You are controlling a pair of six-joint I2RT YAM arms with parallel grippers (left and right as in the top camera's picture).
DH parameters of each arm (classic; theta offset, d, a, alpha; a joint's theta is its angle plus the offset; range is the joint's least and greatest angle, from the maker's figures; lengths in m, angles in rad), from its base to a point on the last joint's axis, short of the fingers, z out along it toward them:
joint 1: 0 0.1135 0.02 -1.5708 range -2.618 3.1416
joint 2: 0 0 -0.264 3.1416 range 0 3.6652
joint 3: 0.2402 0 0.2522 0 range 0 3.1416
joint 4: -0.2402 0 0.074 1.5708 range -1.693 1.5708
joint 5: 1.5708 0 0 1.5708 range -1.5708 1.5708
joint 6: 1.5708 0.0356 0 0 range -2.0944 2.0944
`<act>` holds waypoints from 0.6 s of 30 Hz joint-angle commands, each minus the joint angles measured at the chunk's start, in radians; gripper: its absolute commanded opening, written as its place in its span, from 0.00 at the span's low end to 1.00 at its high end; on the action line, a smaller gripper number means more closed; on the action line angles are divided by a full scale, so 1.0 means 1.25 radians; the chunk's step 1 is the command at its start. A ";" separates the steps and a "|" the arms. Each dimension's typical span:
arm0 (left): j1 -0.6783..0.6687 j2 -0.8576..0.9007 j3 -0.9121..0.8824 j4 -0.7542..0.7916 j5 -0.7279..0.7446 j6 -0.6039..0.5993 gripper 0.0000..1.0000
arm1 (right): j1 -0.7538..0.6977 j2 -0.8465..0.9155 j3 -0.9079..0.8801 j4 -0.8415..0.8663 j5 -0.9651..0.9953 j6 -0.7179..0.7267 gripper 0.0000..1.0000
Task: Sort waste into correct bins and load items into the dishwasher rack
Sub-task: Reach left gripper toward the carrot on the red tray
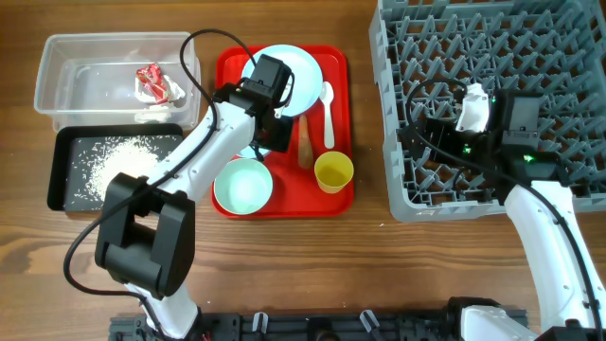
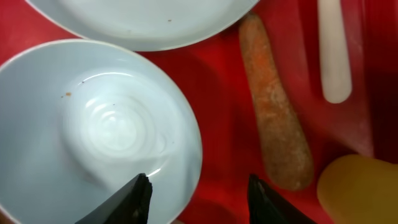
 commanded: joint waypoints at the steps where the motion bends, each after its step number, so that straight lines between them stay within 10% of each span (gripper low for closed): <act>1: -0.004 0.000 0.053 0.007 0.097 -0.031 0.52 | -0.001 0.006 0.017 -0.001 -0.011 0.006 1.00; 18: -0.096 0.108 0.078 0.074 -0.034 -0.329 0.48 | -0.001 0.006 0.017 -0.010 -0.010 0.006 0.99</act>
